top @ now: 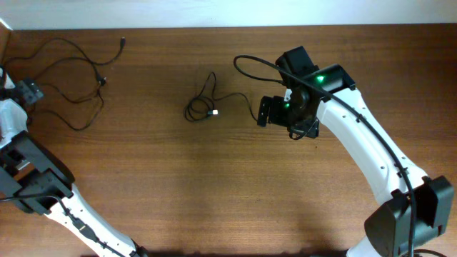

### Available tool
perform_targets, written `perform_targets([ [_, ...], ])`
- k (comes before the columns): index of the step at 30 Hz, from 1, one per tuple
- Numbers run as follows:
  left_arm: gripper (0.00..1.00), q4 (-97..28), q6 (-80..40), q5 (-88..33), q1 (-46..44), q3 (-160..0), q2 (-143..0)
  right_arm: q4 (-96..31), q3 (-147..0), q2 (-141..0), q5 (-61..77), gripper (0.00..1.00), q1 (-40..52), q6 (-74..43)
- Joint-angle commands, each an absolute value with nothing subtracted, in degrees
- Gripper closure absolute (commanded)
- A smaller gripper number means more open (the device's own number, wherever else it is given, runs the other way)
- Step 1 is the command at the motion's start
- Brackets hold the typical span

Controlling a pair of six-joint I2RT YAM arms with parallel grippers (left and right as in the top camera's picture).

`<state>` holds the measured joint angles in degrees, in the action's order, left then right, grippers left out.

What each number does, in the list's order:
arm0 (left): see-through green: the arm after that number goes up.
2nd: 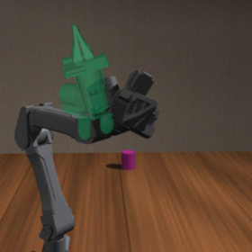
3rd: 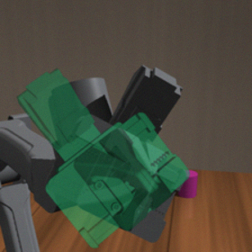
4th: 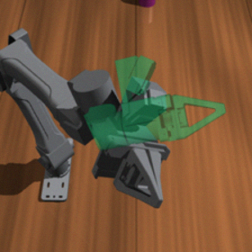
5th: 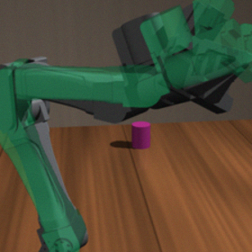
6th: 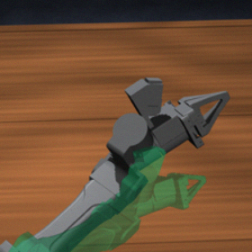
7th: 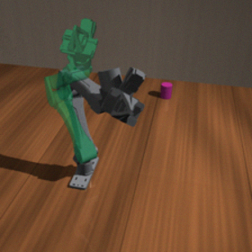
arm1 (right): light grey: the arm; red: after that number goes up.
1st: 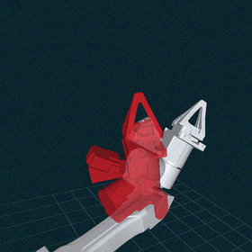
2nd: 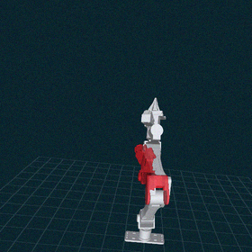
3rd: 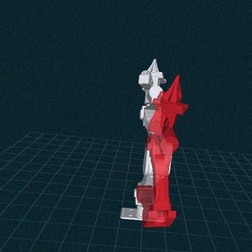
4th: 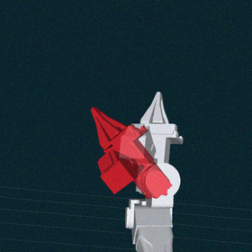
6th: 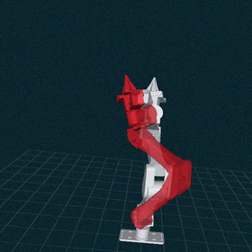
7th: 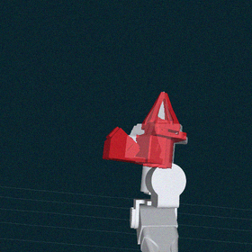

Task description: Untangle cables

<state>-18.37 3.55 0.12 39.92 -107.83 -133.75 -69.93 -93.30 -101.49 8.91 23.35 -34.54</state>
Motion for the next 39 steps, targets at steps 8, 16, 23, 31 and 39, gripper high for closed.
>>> perform_targets([
  [8,1.0,-17.65,1.3,-16.73,37.21,-108.99,-132.92,-69.58,-92.77,-101.65,8.34,0.02,23.66,-34.98],
  [16,1.0,-24.93,1.3,-16.75,32.64,-108.79,-130.41,-68.99,-92.77,-101.65,8.36,0.01,23.68,-34.98],
  [23,1.0,-39.29,1.28,-7.29,27.35,-108.79,-130.43,-68.71,-92.77,-101.65,8.32,0.01,23.68,-34.94],
  [31,1.0,-36.49,1.3,-5.98,27.42,-104.64,-130.47,-68.71,-92.77,-101.65,7.01,0.02,23.66,-34.76],
  [39,1.0,-36.05,1.28,-7.31,27.35,-100.07,-130.47,-67.88,-92.77,-101.65,6.83,0.02,23.66,-34.76],
])
